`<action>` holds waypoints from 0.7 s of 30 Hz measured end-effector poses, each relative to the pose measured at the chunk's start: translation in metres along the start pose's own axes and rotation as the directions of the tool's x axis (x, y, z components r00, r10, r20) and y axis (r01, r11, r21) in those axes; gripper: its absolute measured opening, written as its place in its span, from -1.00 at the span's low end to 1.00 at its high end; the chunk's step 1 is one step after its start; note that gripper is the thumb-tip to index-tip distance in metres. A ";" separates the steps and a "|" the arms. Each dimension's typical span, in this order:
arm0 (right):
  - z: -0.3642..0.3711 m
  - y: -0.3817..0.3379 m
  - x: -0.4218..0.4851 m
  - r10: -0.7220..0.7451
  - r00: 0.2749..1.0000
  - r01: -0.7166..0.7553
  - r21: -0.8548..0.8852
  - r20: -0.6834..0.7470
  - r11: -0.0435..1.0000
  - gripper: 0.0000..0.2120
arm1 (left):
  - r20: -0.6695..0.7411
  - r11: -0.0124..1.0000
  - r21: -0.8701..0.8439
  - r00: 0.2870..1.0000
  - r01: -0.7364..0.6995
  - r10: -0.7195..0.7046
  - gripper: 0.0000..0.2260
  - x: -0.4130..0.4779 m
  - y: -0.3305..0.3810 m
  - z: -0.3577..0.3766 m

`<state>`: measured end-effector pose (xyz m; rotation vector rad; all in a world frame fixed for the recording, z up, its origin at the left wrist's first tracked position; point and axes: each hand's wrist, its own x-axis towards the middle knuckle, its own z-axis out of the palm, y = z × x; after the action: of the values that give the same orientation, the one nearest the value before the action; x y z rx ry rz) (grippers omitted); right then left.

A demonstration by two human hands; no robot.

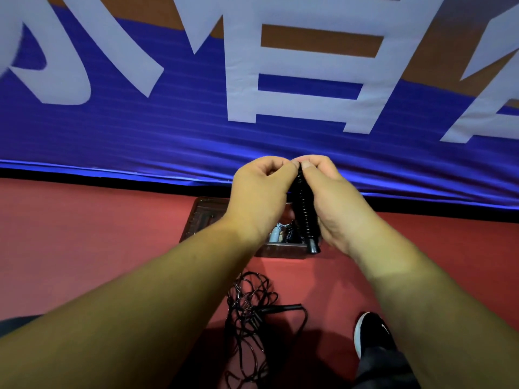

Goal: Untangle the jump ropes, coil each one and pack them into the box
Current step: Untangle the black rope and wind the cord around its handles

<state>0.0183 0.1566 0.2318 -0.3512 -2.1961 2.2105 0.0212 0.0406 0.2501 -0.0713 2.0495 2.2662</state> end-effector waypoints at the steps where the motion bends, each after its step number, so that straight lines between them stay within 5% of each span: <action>1: -0.002 0.001 0.000 0.004 1.000 -0.004 0.033 0.003 0.999 -0.83 | 0.011 1.000 -0.005 1.000 0.002 -0.002 -0.79 0.000 0.000 0.000; 6: -0.007 -0.007 -0.004 0.011 1.000 -0.013 0.151 0.013 0.988 -0.82 | 0.081 0.999 -0.045 0.997 -0.009 0.013 -0.77 0.003 0.010 0.000; 14: -0.012 -0.001 0.000 -0.036 0.999 0.034 -0.052 -0.036 0.998 -0.85 | -0.018 0.914 0.364 0.980 -0.178 0.198 -0.94 0.013 0.008 -0.005; 18: -0.015 0.002 0.004 -0.083 0.995 0.071 -0.182 -0.059 0.981 -0.84 | 0.112 0.729 0.596 0.934 -0.335 0.339 -0.92 0.017 0.011 -0.007; 21: -0.019 0.004 0.006 -0.092 0.995 0.074 -0.296 -0.049 0.952 -0.85 | 0.216 0.667 0.657 0.936 -0.350 0.278 -0.96 0.026 0.017 -0.014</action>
<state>0.0165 0.1758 0.2272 -0.3176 -2.4580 1.8053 -0.0065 0.0255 0.2628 0.4729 2.8729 1.4132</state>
